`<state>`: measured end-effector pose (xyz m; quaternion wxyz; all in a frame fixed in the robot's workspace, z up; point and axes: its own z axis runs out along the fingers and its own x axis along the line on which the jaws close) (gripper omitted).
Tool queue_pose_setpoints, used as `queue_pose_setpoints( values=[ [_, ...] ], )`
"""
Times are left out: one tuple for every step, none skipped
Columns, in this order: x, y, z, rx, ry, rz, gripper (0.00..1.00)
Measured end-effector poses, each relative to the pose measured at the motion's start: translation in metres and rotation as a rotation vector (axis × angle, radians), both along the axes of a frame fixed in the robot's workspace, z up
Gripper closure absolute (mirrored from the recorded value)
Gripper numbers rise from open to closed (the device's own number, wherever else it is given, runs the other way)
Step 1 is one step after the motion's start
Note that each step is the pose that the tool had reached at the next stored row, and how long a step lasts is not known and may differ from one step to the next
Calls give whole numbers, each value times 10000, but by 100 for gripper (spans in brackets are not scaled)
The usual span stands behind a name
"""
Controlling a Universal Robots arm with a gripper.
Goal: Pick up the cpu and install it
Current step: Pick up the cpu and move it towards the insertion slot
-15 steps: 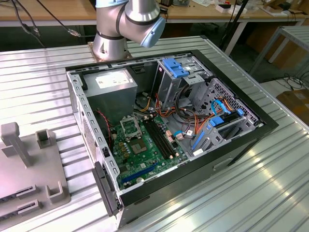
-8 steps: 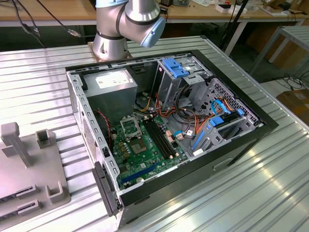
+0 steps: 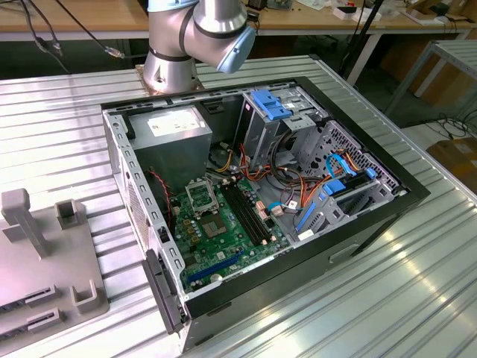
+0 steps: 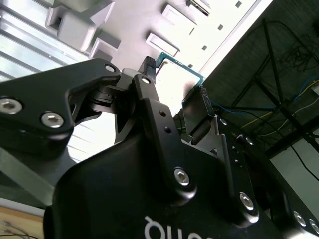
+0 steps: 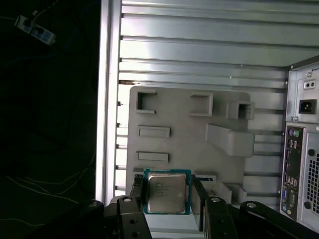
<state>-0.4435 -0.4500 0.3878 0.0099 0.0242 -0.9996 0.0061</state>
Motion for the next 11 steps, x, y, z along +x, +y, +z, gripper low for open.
queue_pose_setpoints(
  values=[
    [7, 0, 0, 0, 0, 0, 53],
    [18, 0, -1, 1, -2, 0, 53],
    [24, 0, 0, 0, 0, 0, 53],
    [30, 0, 0, 0, 0, 0, 53],
    [35, 0, 0, 0, -1, 0, 53],
    [41, 0, 0, 0, 0, 0, 53],
    [48, 0, 0, 0, 0, 1, 53],
    [52, 0, 0, 0, 0, 0, 53],
    [59, 0, 0, 0, 0, 0, 53],
    [65, 0, 0, 0, 0, 0, 53],
    [71, 0, 0, 0, -1, 0, 53]
  ],
)
